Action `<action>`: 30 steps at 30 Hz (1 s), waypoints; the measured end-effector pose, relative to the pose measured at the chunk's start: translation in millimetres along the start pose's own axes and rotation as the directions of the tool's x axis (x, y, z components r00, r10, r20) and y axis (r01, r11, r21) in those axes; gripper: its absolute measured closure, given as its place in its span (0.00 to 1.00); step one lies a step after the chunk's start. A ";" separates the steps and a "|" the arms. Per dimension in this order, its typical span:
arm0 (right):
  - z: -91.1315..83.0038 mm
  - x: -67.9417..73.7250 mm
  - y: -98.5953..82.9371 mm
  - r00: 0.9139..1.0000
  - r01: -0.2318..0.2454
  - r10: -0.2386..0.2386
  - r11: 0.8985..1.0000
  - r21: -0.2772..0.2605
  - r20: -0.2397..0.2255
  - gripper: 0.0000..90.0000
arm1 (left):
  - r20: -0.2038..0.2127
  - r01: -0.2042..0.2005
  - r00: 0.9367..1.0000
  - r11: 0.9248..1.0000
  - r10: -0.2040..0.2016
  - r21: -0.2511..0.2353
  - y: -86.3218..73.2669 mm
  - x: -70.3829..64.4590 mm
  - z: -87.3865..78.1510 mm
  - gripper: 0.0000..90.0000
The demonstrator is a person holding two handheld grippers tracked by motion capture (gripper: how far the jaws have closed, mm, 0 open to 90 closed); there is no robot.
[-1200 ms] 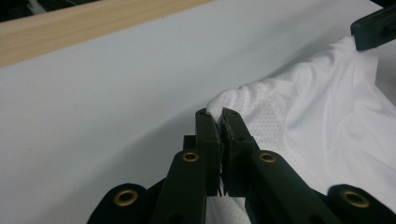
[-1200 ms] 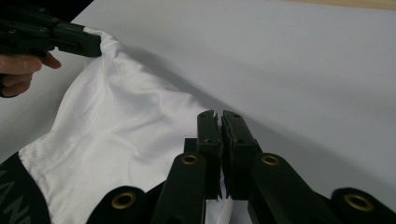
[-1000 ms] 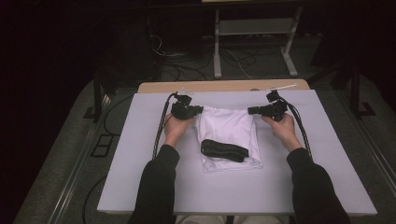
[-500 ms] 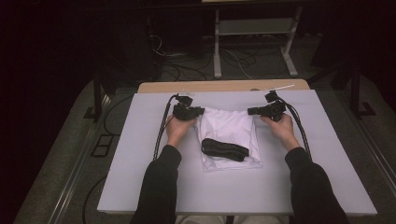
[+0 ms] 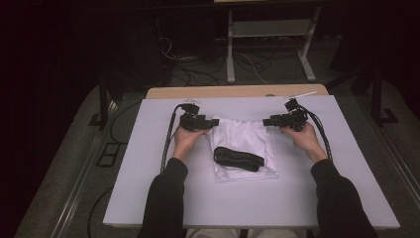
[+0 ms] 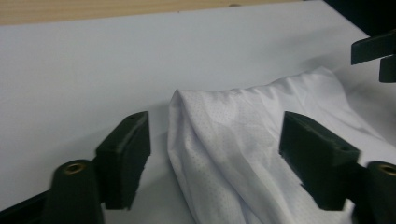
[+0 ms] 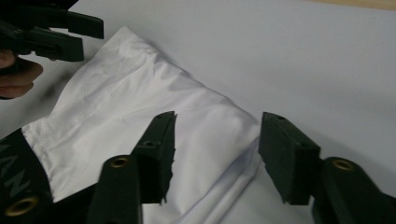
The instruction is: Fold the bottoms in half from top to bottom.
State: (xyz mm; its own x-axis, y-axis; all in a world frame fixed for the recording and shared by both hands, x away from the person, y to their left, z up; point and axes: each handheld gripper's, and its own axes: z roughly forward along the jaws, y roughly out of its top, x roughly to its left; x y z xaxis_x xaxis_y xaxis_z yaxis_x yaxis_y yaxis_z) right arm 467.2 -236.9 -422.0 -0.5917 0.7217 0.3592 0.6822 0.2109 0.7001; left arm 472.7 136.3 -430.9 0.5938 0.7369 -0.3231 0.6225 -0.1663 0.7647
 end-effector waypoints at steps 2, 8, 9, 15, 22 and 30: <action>-3.1 1.5 0.0 1.000 0.004 -0.004 1.000 -0.001 -0.017 0.35 | 0.015 0.014 1.000 1.000 -0.014 -0.014 -0.4 0.6 -4.8 0.16; -10.3 8.4 -3.0 1.000 0.022 -0.022 1.000 0.002 -0.010 0.14 | 0.019 0.012 1.000 0.999 -0.011 -0.039 -2.2 0.5 -19.4 0.02; -11.7 8.8 -4.1 1.000 0.025 -0.025 1.000 -0.001 -0.005 0.14 | 0.024 0.013 1.000 0.999 -0.012 -0.046 -2.7 0.3 -22.0 0.00; -21.0 11.8 -11.0 1.000 0.022 -0.022 1.000 -0.015 0.018 0.00 | 0.032 0.003 0.999 0.997 -0.001 -0.079 -5.9 -2.7 -36.1 0.00; -34.3 16.8 -20.0 0.999 0.032 -0.031 0.999 -0.021 0.024 0.00 | 0.032 -0.028 0.999 0.996 0.031 -0.089 -9.1 -9.1 -52.1 0.00; -51.6 24.0 -34.4 0.999 0.047 -0.046 0.998 -0.046 0.026 0.00 | 0.036 -0.056 0.998 0.993 0.059 -0.100 -19.5 -17.6 -68.1 0.00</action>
State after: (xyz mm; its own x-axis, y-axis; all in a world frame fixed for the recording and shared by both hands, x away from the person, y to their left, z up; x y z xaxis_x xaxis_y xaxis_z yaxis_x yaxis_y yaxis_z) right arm 407.4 -260.9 -405.7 -0.6114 0.7278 0.3106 0.6330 0.2144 0.7439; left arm 415.3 171.3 -402.2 0.6475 0.7019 -0.2968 0.5347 -0.1409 0.8332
